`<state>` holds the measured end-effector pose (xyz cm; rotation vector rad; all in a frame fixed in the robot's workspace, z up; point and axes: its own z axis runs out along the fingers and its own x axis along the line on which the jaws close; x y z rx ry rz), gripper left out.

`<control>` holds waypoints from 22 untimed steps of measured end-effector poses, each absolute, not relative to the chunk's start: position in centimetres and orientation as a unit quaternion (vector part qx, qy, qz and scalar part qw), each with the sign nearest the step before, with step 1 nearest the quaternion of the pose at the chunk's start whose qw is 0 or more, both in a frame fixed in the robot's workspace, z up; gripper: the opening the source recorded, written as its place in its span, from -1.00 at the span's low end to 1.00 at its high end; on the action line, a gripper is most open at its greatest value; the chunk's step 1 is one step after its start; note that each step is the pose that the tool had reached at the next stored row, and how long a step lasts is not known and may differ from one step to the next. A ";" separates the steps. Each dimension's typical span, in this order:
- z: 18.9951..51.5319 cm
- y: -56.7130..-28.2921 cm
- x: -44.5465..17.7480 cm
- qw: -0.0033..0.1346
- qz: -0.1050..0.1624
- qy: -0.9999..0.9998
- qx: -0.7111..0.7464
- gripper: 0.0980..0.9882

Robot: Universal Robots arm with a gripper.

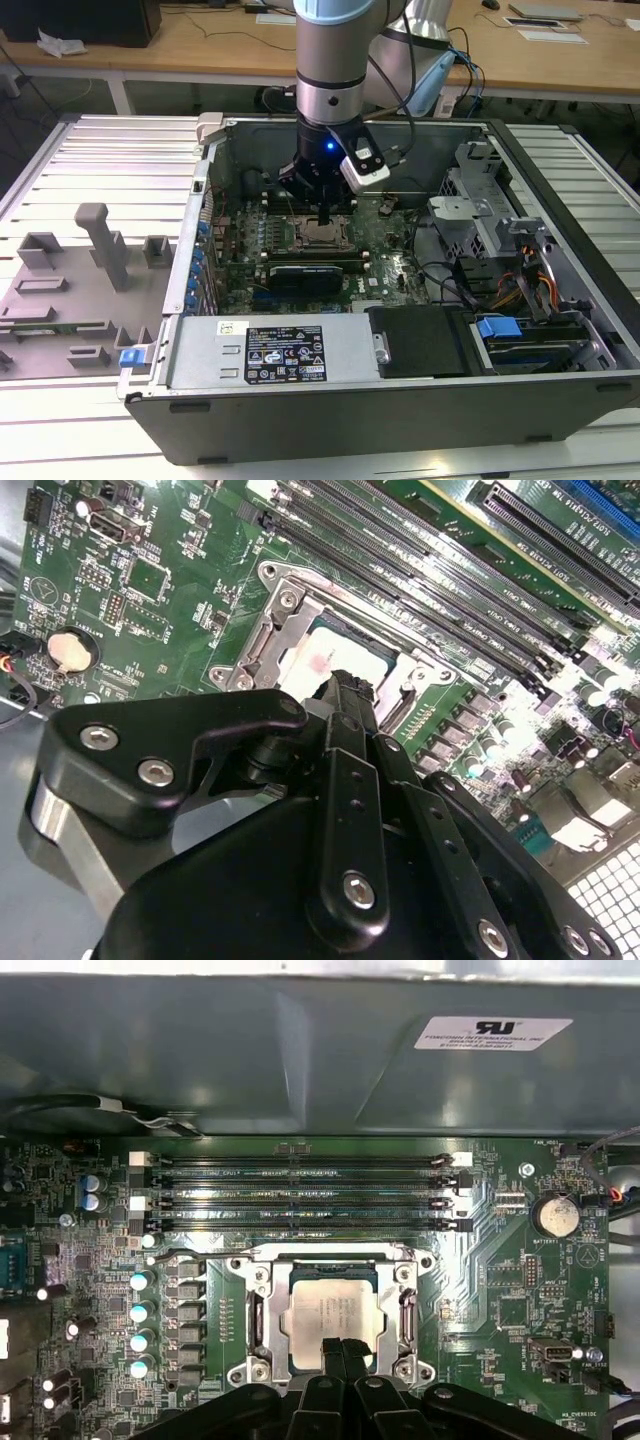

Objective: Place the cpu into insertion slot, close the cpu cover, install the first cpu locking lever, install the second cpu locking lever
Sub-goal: 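Install the first cpu locking lever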

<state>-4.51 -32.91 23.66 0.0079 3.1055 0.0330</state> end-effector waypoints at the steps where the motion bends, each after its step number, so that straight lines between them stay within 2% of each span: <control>1: 23.8 -32.9 -4.5 0.018 0.011 1.000 0.003 -0.98; 22: 26.1 -32.9 -4.5 0.018 0.011 1.000 0.003 -0.98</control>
